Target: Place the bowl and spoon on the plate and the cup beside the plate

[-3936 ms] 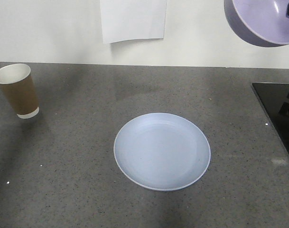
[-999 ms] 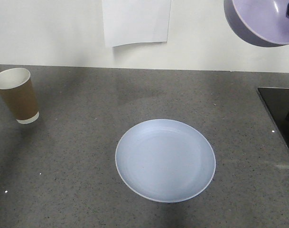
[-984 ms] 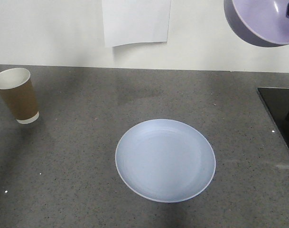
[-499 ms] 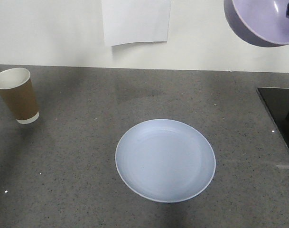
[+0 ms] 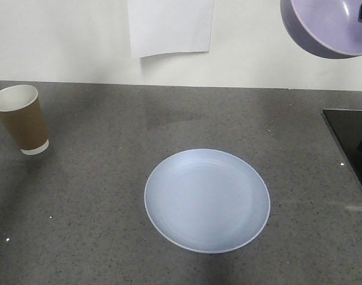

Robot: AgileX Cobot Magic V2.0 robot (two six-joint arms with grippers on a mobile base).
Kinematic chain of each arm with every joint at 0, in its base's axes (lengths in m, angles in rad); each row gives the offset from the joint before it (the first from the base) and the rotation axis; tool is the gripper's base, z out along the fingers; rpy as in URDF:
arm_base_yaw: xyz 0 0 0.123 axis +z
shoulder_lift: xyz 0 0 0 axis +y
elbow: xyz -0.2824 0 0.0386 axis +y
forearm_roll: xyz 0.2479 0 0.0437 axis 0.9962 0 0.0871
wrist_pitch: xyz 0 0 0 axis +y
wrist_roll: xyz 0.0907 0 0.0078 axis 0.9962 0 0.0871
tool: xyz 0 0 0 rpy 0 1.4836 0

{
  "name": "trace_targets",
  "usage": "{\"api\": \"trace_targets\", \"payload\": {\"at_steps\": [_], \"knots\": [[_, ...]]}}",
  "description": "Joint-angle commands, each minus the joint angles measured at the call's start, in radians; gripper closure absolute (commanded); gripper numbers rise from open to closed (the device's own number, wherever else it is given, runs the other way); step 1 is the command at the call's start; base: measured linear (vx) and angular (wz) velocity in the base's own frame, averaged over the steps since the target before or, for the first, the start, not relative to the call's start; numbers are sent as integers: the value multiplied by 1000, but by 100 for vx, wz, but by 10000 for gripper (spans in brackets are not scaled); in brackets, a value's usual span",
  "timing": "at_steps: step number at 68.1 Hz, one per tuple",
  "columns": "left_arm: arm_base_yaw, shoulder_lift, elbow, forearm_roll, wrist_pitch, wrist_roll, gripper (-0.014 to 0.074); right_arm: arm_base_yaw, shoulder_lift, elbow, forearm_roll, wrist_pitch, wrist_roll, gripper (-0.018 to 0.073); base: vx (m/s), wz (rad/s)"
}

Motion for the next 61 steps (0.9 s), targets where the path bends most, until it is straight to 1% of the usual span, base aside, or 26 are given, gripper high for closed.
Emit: {"api": "trace_targets", "payload": {"at_steps": [1,12,21,28,30,34,38,42,45,54,61], "knots": [[1,-22,-27,-33,-74,0,603,-3,-31,-29,41,-52,-9,569,0,0],[1,-22,-27,-32,-74,0,603,-3,-31,-29,41,-51,-10,569,0,0],[1,-22,-27,-32,-49,-1,603,-3,-31,-29,54,-52,-60,569,0,0],[1,-22,-27,-32,-21,0,603,-1,-12,-29,161,-20,-131,568,0,0],[1,-22,-27,-32,-15,1,603,-1,-1,-29,216,11,-156,567,0,0],[1,-22,-27,-32,-3,2,603,6,34,-29,296,65,-198,565,0,0],[1,-22,-27,-32,3,2,603,38,68,-29,316,99,-218,564,0,0],[1,-22,-27,-32,8,2,603,80,111,-29,297,130,-220,564,0,0],[1,-22,-27,-32,11,2,603,123,149,-27,265,137,-218,564,0,0],[0,-22,-27,-32,36,2,603,274,236,-27,100,137,-217,564,0,0],[0,-22,-27,-32,54,2,603,365,287,-23,-13,137,-200,564,0,0]]}}
